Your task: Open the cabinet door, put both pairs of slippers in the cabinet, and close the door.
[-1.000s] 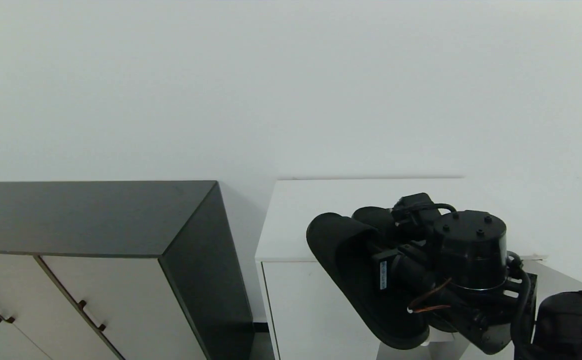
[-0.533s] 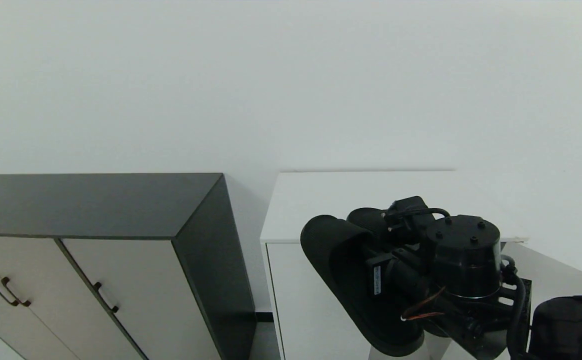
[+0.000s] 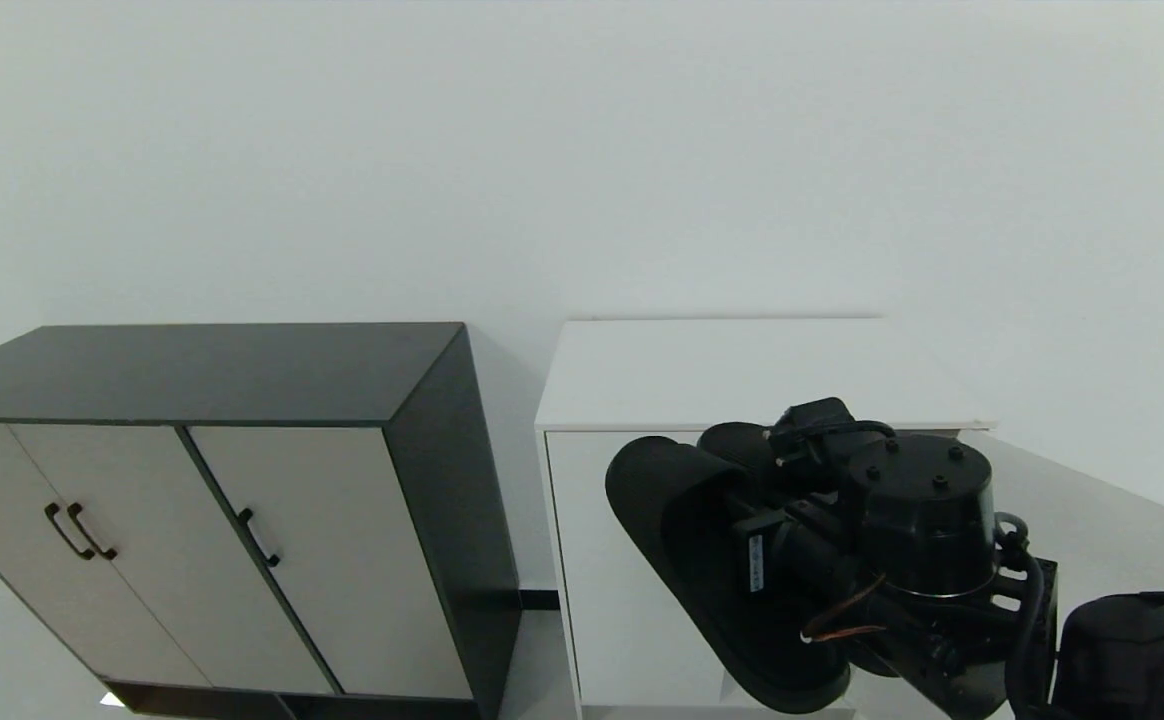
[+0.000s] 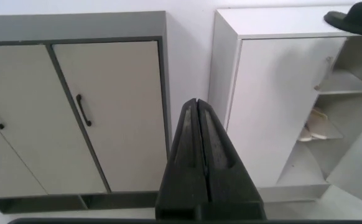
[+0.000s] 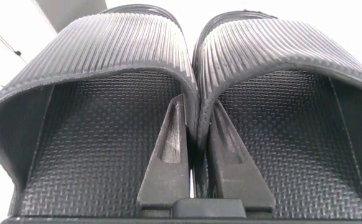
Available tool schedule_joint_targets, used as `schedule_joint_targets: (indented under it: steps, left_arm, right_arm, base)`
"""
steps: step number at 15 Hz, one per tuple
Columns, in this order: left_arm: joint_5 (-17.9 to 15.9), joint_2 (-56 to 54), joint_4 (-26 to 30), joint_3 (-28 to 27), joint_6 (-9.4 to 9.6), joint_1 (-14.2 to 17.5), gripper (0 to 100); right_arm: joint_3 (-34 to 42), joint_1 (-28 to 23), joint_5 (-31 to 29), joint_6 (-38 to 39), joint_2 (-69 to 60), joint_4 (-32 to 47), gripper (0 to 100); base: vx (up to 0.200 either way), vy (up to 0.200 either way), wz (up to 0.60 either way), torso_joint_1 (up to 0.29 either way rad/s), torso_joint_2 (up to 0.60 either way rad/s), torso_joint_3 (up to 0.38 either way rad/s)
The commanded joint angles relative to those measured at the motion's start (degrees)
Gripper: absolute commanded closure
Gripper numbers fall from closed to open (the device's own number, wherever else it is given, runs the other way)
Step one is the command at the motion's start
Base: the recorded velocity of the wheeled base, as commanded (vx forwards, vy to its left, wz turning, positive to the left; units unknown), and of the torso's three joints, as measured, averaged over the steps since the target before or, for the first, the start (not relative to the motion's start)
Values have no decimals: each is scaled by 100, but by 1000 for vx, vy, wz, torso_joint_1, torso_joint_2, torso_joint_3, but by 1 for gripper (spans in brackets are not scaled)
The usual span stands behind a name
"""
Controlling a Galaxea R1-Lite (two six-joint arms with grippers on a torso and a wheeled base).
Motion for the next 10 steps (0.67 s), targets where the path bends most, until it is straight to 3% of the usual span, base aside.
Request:
schedule_joint_targets:
  steps: [1,10]
  left_arm:
    - [1,7,2,0,1,2,100]
    - [1,7,2,0,1,2,100]
  right_arm:
    - [6,3,2,3,34,-12,100]
    - [-37,-6,-7,82,43,-12,100]
  base:
    - [0,0,0,0,0,0]
    - [0,0,0,0,0,0]
